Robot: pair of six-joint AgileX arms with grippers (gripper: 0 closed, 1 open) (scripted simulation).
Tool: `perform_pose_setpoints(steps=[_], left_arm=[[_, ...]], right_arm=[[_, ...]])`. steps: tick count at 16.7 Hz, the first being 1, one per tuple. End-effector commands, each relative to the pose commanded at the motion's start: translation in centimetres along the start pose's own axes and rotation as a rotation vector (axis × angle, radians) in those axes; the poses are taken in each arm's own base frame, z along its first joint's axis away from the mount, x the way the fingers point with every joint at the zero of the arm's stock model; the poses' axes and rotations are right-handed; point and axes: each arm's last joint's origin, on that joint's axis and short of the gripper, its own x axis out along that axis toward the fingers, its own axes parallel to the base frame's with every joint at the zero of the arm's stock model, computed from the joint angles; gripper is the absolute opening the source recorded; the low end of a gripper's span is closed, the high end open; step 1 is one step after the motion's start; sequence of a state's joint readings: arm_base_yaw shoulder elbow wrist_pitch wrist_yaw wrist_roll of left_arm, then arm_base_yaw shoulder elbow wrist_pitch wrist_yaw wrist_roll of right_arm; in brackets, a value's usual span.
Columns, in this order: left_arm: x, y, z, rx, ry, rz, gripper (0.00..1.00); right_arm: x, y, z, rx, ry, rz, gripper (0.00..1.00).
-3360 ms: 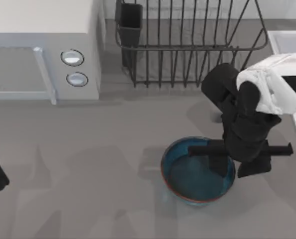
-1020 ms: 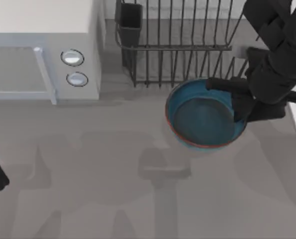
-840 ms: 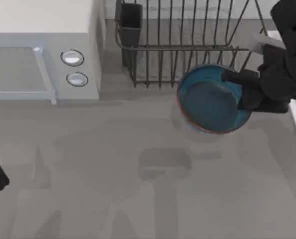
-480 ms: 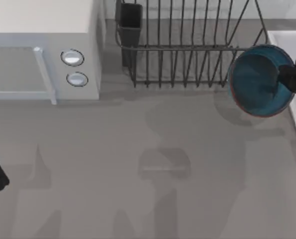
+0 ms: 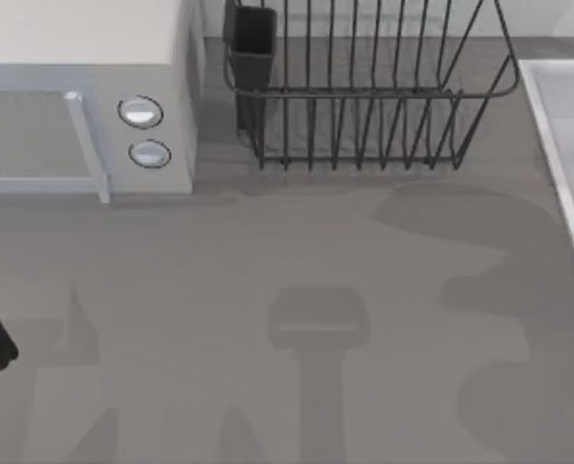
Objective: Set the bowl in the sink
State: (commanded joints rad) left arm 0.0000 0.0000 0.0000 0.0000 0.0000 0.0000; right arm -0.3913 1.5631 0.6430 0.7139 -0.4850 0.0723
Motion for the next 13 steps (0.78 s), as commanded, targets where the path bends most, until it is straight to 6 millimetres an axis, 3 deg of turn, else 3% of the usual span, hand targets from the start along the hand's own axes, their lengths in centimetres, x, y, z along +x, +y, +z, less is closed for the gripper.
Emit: perform_pose_setpoints(steps=[5,13], left_arm=[[0.0,0.0,0.0,0.000,0.000,0.000,1.00],[0.0,0.0,0.0,0.000,0.000,0.000,1.00]], right_arm=[[-3.3,-2.4,2.1,-0.137,-0.186,-0.104,0.00],[-3.2,-2.6,1.9,-0.143,-0.194,-0.105,0.00]])
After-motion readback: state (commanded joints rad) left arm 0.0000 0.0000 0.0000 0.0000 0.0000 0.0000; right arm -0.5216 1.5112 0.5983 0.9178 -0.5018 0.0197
